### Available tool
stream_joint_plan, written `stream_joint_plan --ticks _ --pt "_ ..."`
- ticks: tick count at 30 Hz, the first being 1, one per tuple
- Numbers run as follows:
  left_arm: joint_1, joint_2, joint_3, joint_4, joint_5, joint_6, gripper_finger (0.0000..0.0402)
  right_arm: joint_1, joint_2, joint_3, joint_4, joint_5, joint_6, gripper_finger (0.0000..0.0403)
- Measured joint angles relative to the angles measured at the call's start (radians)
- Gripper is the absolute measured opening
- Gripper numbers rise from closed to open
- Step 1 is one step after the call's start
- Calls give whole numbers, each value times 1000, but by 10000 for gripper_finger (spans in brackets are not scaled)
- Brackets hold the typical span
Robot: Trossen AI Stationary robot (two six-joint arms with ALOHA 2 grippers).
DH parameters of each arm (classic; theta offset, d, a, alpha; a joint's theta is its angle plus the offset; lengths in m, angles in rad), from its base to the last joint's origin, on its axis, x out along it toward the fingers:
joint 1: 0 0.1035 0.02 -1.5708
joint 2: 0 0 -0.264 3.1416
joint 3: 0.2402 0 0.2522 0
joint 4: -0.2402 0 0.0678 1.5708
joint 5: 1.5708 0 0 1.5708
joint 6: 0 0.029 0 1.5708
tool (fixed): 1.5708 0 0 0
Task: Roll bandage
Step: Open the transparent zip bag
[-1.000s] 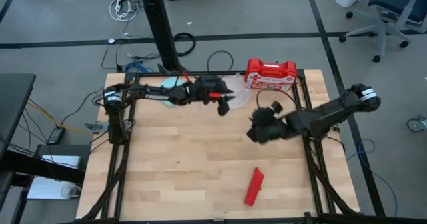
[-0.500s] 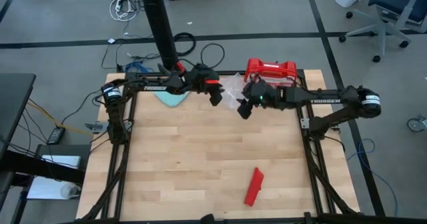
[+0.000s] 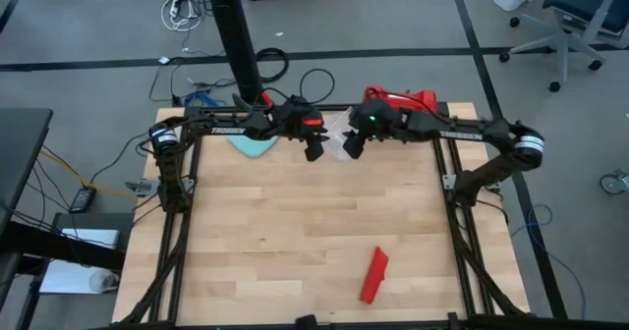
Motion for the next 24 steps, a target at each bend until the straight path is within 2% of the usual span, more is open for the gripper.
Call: stream_joint_plan --ticks 5,11,17,19,24 --pt "1 0 0 -1 -45 2 127 -35 126 146 -104 7 -58 191" --pt "-2 0 0 -82 -20 -1 127 -49 222 305 -251 17 -228 191" --pt "-5 0 -5 -117 61 -8 127 -51 260 324 -268 52 -483 189" --pt "-13 -1 -5 -108 72 -10 127 -59 264 324 -272 79 -505 187" --pt "-38 -1 -6 -57 75 0 127 -92 264 325 -273 64 -531 180"
